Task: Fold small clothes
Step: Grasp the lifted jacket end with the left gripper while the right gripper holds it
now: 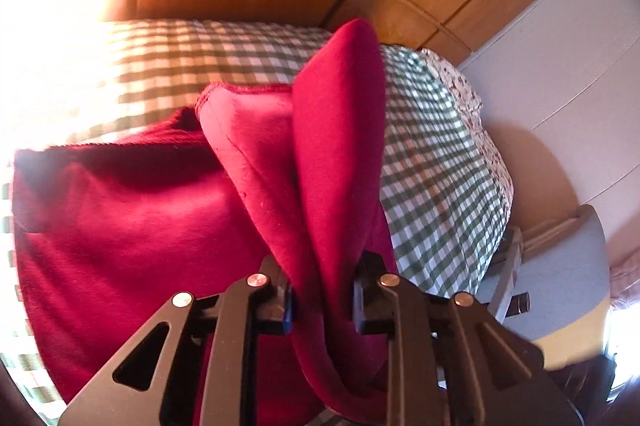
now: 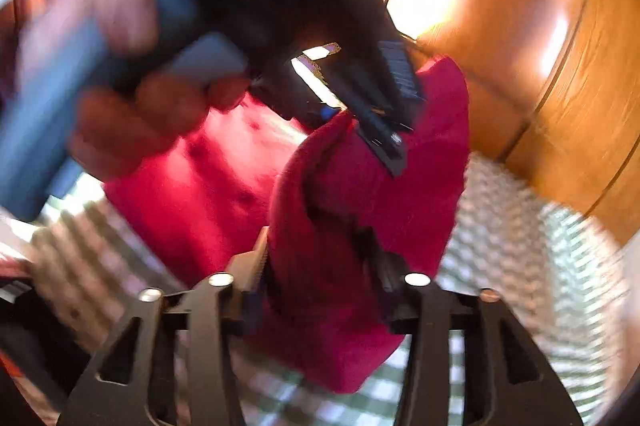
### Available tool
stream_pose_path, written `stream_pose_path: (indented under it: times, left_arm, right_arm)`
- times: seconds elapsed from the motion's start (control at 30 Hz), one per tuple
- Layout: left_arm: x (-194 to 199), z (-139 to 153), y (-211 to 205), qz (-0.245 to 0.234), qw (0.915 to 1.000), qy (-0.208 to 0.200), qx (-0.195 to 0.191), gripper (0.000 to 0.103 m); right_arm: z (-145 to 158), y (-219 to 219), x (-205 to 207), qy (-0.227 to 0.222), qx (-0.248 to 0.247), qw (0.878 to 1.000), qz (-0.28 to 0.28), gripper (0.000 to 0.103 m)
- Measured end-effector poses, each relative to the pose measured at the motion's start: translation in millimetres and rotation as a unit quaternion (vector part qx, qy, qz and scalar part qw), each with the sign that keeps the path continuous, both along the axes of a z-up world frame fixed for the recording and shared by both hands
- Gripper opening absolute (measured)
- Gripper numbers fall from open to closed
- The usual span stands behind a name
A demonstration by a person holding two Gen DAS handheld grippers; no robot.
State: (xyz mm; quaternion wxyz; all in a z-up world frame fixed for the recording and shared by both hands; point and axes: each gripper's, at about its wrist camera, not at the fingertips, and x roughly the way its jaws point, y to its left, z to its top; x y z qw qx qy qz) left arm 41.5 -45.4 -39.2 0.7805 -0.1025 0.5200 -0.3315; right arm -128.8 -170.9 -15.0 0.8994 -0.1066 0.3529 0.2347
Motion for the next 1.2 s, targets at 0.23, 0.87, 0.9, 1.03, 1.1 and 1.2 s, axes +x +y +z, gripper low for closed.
stream_pose_path:
  times: [0.23,0.87,0.9,1.03,1.1,1.2]
  left_arm:
    - [-0.9,9.4,19.9,0.008,0.9992,-0.038,0.005,0.018]
    - [-3.2,-13.8,122.5,0.103,0.9897,-0.042,0.091,0.019]
    - [-2.5,-25.1,129.2,0.111,0.9893,-0.029,0.091,0.02]
    - [-8.5,-42.8,150.1,0.137,0.9887,-0.015,0.059,0.022]
    - [-17.3,-34.9,149.3,0.142,0.9867,-0.039,0.068,0.021]
    - [-33.7,-22.8,144.3,0.136,0.9817,-0.094,0.094,0.021]
  right_arm:
    - [15.4,-98.0,13.5,0.102,0.234,0.965,-0.064,0.056]
    - [-20.8,29.9,31.6,0.151,0.147,0.977,0.032,0.052]
    - [-22.5,35.3,31.1,0.154,0.143,0.977,0.038,0.052]
    - [-30.8,62.0,23.6,0.164,0.111,0.978,0.064,0.052]
    - [-36.2,69.7,22.1,0.166,0.091,0.98,0.067,0.052]
    - [-33.5,64.7,23.0,0.178,0.104,0.975,0.084,0.052]
